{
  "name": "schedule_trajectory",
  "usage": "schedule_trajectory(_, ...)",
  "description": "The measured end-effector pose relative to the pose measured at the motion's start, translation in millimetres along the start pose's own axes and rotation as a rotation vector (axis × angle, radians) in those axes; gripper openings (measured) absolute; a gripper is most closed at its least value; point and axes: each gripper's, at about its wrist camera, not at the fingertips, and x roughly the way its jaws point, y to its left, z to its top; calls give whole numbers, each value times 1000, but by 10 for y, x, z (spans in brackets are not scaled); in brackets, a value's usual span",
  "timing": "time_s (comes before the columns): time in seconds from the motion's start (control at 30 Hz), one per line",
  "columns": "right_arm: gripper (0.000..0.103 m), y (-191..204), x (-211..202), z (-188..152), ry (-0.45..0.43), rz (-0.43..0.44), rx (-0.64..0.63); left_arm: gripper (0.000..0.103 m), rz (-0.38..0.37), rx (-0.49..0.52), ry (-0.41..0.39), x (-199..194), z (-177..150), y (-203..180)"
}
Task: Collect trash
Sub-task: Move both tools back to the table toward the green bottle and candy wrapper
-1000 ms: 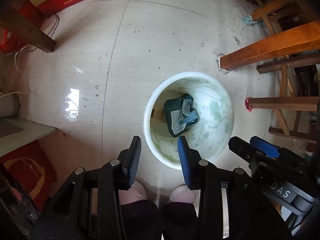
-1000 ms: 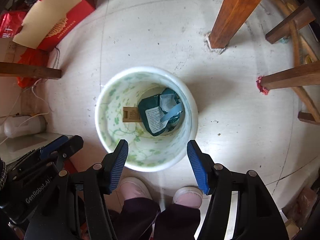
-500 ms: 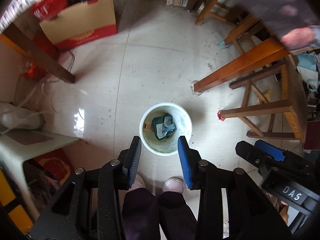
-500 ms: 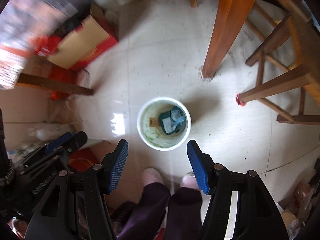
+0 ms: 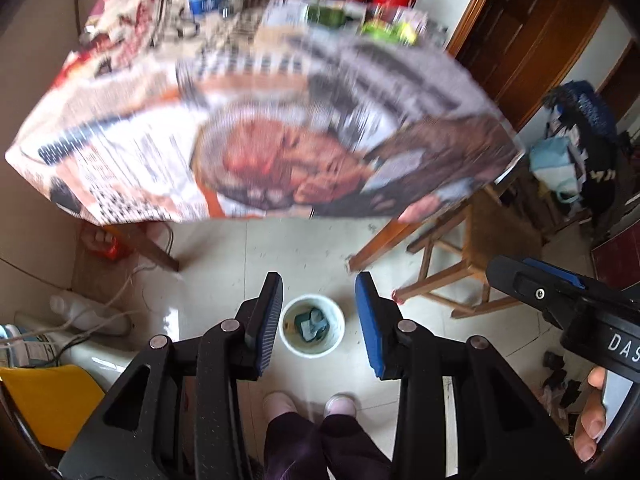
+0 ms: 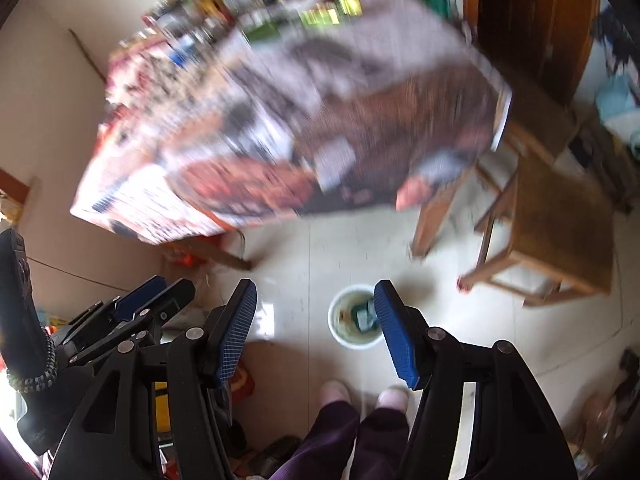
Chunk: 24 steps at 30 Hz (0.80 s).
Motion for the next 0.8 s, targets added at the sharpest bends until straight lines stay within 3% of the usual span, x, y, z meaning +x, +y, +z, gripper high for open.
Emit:
schedule_trajectory(0.2,57,254,-855,158,-165,-5,-35,36,-44,24,-159,-946,336,-55)
schedule_trajectory(0.33,57,402,-1291,217,-265,-1,-26,38,-24,63,-267,-1500,456,-79)
schedule_trajectory(0.57,58,676,-1876,293,-429,-23,-53,41,-54,78,-370,-2110,568,91)
schedule_trajectory(0.63,65,734,-1993,287,-476,-32,-58,55,-55,82,-395,-2237,577,123)
schedule_trajectory(0.7,72,759,-2082,269,-524,-42,-56,81,-37,76,-432,-2353,590,165)
schedule_trajectory(0.8,85,777,-2136,285,-572,-69,-58,99,-11,61,-492,-2483,631,208)
